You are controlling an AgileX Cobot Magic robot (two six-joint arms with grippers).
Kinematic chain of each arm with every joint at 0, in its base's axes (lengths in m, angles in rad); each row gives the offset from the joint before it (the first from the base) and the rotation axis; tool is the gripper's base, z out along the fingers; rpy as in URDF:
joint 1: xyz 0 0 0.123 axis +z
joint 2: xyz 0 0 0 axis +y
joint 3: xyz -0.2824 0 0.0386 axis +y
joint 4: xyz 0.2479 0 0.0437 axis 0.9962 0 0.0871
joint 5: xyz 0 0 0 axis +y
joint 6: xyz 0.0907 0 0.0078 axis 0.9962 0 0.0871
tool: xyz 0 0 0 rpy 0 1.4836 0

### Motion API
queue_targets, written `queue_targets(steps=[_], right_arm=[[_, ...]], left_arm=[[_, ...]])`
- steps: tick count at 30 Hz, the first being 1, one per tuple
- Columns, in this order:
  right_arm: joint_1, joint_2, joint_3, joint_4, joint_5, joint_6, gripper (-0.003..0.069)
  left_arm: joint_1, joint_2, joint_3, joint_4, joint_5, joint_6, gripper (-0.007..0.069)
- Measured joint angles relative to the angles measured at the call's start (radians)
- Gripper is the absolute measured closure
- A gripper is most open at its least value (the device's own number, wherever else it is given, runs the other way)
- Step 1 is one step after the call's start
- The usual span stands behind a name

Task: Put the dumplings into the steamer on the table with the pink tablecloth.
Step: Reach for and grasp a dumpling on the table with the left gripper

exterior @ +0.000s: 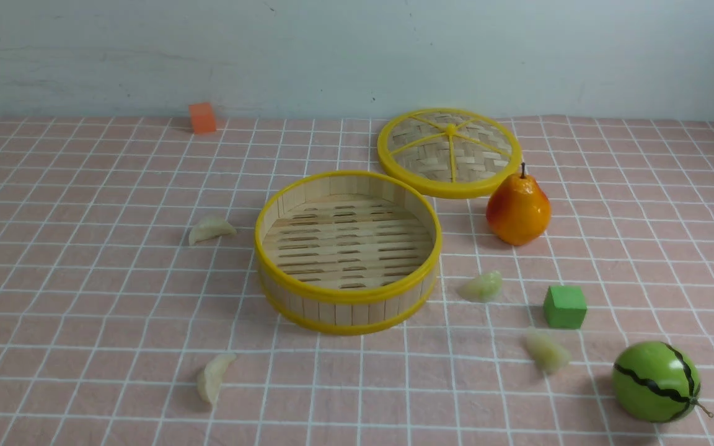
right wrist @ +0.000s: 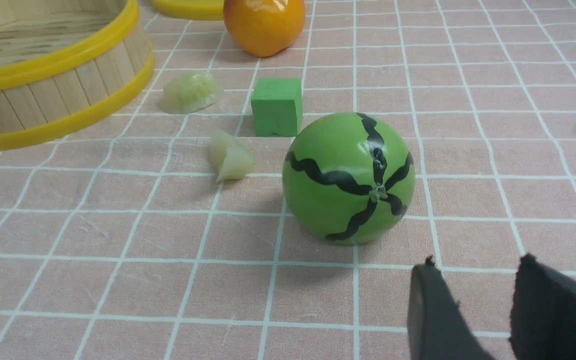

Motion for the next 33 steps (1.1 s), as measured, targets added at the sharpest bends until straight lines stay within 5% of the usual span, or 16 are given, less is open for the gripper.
queue_targets(steps=[33], right_arm=[[0.0,0.0,0.001,-0.048,-0.027,-0.002,0.042]], left_arm=[[0.0,0.0,0.0,0.01,-0.065,0.023,0.0416]])
